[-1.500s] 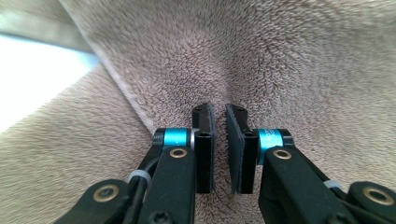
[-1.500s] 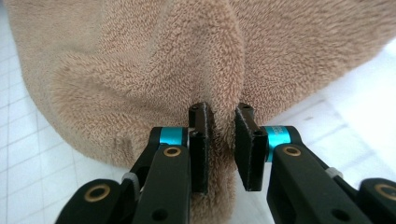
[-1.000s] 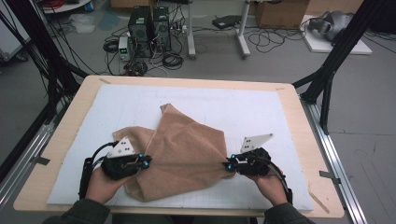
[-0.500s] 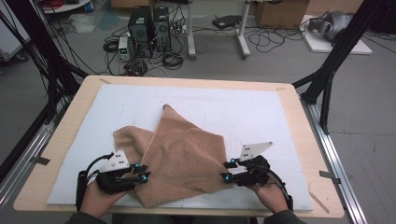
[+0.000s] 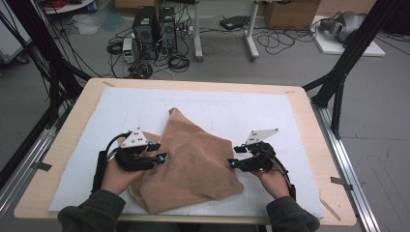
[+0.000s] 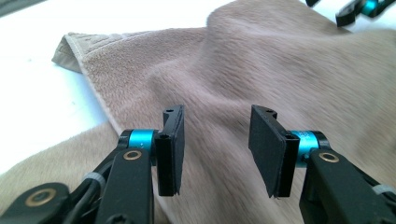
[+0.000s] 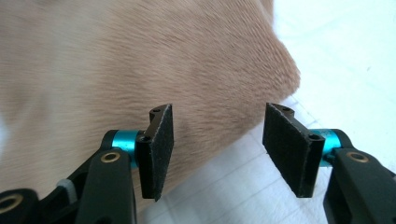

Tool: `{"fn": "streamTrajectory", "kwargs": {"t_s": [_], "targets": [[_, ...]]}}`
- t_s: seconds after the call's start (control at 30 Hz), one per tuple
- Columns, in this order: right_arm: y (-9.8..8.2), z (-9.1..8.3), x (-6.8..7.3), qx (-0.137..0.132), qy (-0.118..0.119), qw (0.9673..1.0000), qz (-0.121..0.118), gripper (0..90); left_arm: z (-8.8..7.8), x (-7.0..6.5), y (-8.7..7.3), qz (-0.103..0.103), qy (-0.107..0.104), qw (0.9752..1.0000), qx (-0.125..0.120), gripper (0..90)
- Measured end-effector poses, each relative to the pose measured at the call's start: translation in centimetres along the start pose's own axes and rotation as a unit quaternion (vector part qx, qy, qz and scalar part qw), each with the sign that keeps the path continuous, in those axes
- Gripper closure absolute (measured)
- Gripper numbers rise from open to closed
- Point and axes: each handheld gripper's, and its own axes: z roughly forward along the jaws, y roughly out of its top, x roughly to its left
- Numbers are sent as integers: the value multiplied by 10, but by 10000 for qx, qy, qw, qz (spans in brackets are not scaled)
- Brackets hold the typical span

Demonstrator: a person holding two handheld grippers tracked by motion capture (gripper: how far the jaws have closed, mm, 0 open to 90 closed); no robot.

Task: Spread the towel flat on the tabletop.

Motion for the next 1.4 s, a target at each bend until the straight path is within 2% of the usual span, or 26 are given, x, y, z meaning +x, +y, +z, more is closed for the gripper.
{"fn": "streamTrajectory", "kwargs": {"t_s": [0.03,0.07,0.13,0.17,0.2,0.27,0.3,0.37,0.43,0.53,0.6,0.67,0.73,0.77,0.8,0.83,0.87,0.93,1.03,1.13,1.17,1.2,1.27,1.33,1.37,1.4], "targets": [[-1,8,-2,26,49,10000,47,440,7,3,0,13,113,9999,116,515],[-1,8,-2,26,49,10000,47,440,13,7,-2,-80,139,9995,262,515],[-3,17,-3,73,177,9998,2,491,28,14,-7,-239,106,9975,663,446],[-3,17,-3,73,177,9998,2,491,35,16,-11,-327,60,9956,879,446],[-4,20,-3,96,306,9995,30,557,39,17,-14,-356,-39,9946,979,452],[-7,22,-5,89,443,9990,-45,662,42,13,-20,-257,-136,9959,860,551],[-8,22,-6,91,526,9986,-53,710,42,10,-20,-190,-163,9961,844,630],[-6,18,-8,48,582,9983,-47,792,41,5,-18,-47,-101,9963,858,775],[-3,13,-10,50,588,9983,-38,820,39,6,-16,-68,-102,9964,842,819],[2,6,-12,-4,588,9982,-74,831,36,9,-16,-180,-196,9968,753,833],[9,-2,-13,-8,488,9987,-138,838,30,9,-12,-200,-140,9977,638,836],[18,-10,-14,-20,390,9991,-180,841,21,8,-7,-178,-56,9989,422,837],[33,-25,-16,-83,206,9994,-279,845,12,7,2,-126,25,9996,233,838],[33,-25,-16,-83,206,9994,-279,845,8,6,7,-124,15,9998,149,838],[44,-37,-15,-170,25,9992,-355,845,3,4,13,-105,47,9999,56,838],[44,-37,-15,-170,25,9992,-355,845,-1,3,19,-57,75,10000,-17,838],[57,-50,-13,-255,-152,9983,-495,845,-6,1,25,-20,103,9999,-86,838],[63,-57,-11,-291,-226,9980,-513,844,-16,-1,36,39,126,9996,-261,838],[81,-77,-4,-420,-337,9958,-744,844,-30,-4,45,106,148,9990,-414,839],[81,-78,2,-364,-237,9957,-814,842,-37,-10,39,198,168,9993,-276,840],[75,-73,10,-241,-84,9963,-821,842,-37,-13,33,191,138,9995,-212,839],[75,-73,10,-241,-84,9963,-821,842,-38,-17,26,210,116,9996,-156,839],[62,-65,19,-63,61,9964,-841,840,-39,-23,9,175,72,9998,-67,839],[46,-56,31,148,169,9953,-945,840,-40,-33,-7,211,136,9997,-36,839],[38,-52,37,165,245,9951,-947,840,-40,-37,-13,214,172,9996,-45,839],[21,-42,46,228,399,9952,-863,840,-41,-40,-18,209,203,9996,-57,842]]}}
